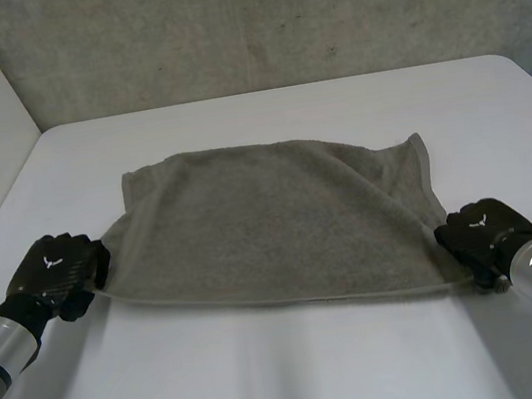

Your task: Fold the towel.

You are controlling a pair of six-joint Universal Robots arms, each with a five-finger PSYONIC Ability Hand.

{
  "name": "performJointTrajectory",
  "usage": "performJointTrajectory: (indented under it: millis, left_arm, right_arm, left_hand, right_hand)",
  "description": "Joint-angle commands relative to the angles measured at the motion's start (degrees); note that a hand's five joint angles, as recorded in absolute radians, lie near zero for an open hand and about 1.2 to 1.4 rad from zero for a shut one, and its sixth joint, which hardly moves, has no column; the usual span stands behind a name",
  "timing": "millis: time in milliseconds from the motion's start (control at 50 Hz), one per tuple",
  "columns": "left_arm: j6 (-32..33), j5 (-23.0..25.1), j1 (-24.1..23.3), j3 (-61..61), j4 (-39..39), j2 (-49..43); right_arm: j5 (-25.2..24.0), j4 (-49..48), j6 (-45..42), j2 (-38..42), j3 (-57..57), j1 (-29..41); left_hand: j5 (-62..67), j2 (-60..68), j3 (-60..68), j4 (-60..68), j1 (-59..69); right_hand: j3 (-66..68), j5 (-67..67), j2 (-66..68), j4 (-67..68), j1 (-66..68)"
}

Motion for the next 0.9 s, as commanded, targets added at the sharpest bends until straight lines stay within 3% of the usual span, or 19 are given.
performJointTrajectory:
  millis: [20, 60, 100, 120, 180, 300, 360, 400, 420, 460, 540, 580, 660, 760, 820, 900]
  left_arm:
    - [-1.61, 0.04, 0.08, 0.06, 0.07, 0.06]
    - [-1.61, -0.05, -0.01, 0.06, 0.07, 0.06]
    - [-1.61, -0.14, -0.01, 0.06, 0.07, 0.15]
    - [-1.61, -0.31, -0.01, 0.06, -0.01, 0.23]
    - [-1.61, -0.49, 0.25, 0.06, -0.89, 0.93]
    - [-3.02, -0.49, 1.22, 0.32, -5.29, 7.62]
    - [-8.03, -0.4, 2.54, 1.91, -10.12, 13.68]
    - [-15.9, -0.4, 2.36, 5.49, -14.41, 19.8]
    - [-15.94, -0.4, 2.36, 5.51, -14.43, 19.83]
    - [-23.99, -0.49, 2.19, 10.06, -17.32, 25.43]
    - [-30.44, -0.93, 1.92, 14.56, -19.0, 29.24]
    - [-33.24, -4.43, 1.31, 18.24, -19.96, 30.12]
    - [-33.08, -8.4, 0.25, 20.27, -20.67, 28.54]
    - [-31.14, -13.06, -3.79, 23.53, -21.02, 17.2]
    - [-23.09, -19.36, -8.61, 28.52, -23.64, 3.36]
    - [-15.24, -25.1, -12.4, 32.58, -25.06, -4.51]
  right_arm:
    - [-0.31, -0.69, 0.41, -0.3, 3.08, -0.66]
    - [-0.22, -1.22, 0.41, -0.38, 3.7, -0.75]
    - [-0.05, -2.88, 0.41, -0.73, 4.22, -1.27]
    - [0.04, -3.59, 0.41, -1.08, 4.22, -1.97]
    - [-0.14, -3.95, 0.41, -1.79, 4.22, -2.95]
    - [-0.05, -2.72, 0.41, -13.83, 2.38, -5.58]
    - [-1.89, 1.48, 2.77, -24.7, -3.4, -5.76]
    - [-2.94, 3.85, 4.09, -26.99, -6.47, -5.76]
    - [-2.95, 3.87, 4.1, -27.01, -6.5, -5.76]
    - [-4.18, 10.95, 5.94, -29.38, -15.68, -5.5]
    - [-4.8, 18.99, 5.77, -29.21, -24.08, -5.32]
    - [-4.88, 26.69, 4.81, -25.63, -31.16, -5.58]
    - [-4.88, 32.7, 2.61, -18.49, -36.47, -5.23]
    - [-2.87, 37.62, -3.7, -6.3, -42.79, -3.83]
    - [0.02, 37.71, -5.56, -0.15, -44.9, -2.08]
    - [3.73, 37.54, -6.18, 5.33, -47.9, 0.75]
  left_hand:
    - [11.32, 10.31, 10.32, 10.21, 12.19]
    - [11.32, 10.31, 10.32, 10.21, 12.19]
    - [11.32, 10.31, 10.32, 10.21, 12.19]
    - [11.32, 10.31, 10.32, 10.21, 12.19]
    - [11.32, 10.31, 10.32, 10.21, 12.19]
    - [11.32, 10.31, 10.32, 10.21, 12.19]
    - [11.32, 10.31, 10.32, 10.21, 12.19]
    - [11.32, 10.31, 10.32, 10.21, 12.19]
    - [11.32, 10.31, 10.32, 10.21, 12.19]
    - [11.32, 10.31, 10.32, 10.21, 12.19]
    - [11.32, 10.31, 10.32, 10.21, 12.19]
    - [11.32, 10.31, 10.32, 10.21, 12.19]
    - [11.32, 10.31, 10.32, 10.21, 12.19]
    - [11.32, 10.31, 10.32, 10.21, 12.19]
    - [11.32, 10.31, 10.32, 10.21, 12.19]
    - [11.32, 10.31, 10.32, 10.21, 12.19]
  right_hand:
    - [-0.2, 1.14, -0.56, -0.19, 0.83]
    - [3.17, 4.52, 2.81, 3.18, 4.2]
    - [27.25, 28.6, 26.89, 27.26, 28.28]
    - [31.49, 32.84, 31.14, 31.5, 32.52]
    - [31.54, 32.88, 31.18, 31.54, 32.57]
    - [31.54, 32.88, 31.18, 31.54, 32.57]
    - [31.54, 32.88, 31.18, 31.54, 32.57]
    - [31.54, 32.88, 31.18, 31.54, 32.57]
    - [31.54, 32.88, 31.18, 31.54, 32.57]
    - [31.54, 32.88, 31.18, 31.54, 32.57]
    - [31.54, 32.88, 31.18, 31.54, 32.57]
    - [31.54, 32.88, 31.18, 31.54, 32.57]
    - [31.54, 32.88, 31.18, 31.54, 32.57]
    - [31.54, 32.88, 31.18, 31.54, 32.57]
    - [31.54, 32.88, 31.18, 31.54, 32.57]
    - [31.54, 32.88, 31.18, 31.54, 32.57]
